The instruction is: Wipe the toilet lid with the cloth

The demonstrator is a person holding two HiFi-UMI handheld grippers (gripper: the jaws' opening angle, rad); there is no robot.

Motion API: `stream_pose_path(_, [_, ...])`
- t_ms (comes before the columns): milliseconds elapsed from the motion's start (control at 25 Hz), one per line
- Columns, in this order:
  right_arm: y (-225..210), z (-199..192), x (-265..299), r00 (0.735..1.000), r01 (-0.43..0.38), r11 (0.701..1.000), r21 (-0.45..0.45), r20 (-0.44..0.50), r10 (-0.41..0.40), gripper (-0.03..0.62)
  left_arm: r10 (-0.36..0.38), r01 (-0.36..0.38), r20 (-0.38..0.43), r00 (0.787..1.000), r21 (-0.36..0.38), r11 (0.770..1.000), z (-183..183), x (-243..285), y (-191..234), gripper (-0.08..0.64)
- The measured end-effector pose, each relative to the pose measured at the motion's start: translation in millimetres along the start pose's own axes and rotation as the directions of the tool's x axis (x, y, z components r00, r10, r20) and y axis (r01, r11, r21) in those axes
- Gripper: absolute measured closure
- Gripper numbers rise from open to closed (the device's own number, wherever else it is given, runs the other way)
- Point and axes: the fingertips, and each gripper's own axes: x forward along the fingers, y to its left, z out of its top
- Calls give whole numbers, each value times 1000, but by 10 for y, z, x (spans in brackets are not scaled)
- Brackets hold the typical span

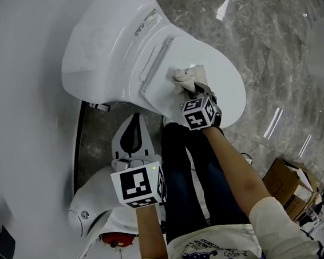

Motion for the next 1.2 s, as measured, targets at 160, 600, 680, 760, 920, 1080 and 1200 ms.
stream_pose_path(160, [99,194,55,1000,-20,999,-26,13,20,494,19,-19,5,1000,-15,1000,3,-14,112,557])
stream_pose_path(600, [337,501,144,998,-46,997,-62,39,48,494,53,-52,8,999,-44,998,-51,-83,319,557])
stream_pose_path(680, [415,558,155,997,-57,995,-78,46,61,494,57,-57,5,998,-49,997,-71,-97,346,557])
stream_pose_path(760, [500,613,161,996,-66,993,-96,53,72,494,64,-63,3,998,-53,997,-86,-113,381,557])
stream_pose_path(920, [661,694,165,994,-80,990,-120,69,88,494,84,-84,4,996,-61,995,-104,-157,470,557])
stream_pose_path(1080, [797,723,157,991,-97,985,-145,79,109,494,106,-106,6,994,-66,992,-118,-199,554,557])
stream_pose_path(1200, [941,728,144,987,-128,976,-176,79,143,494,119,-118,10,993,-73,990,-127,-228,604,557])
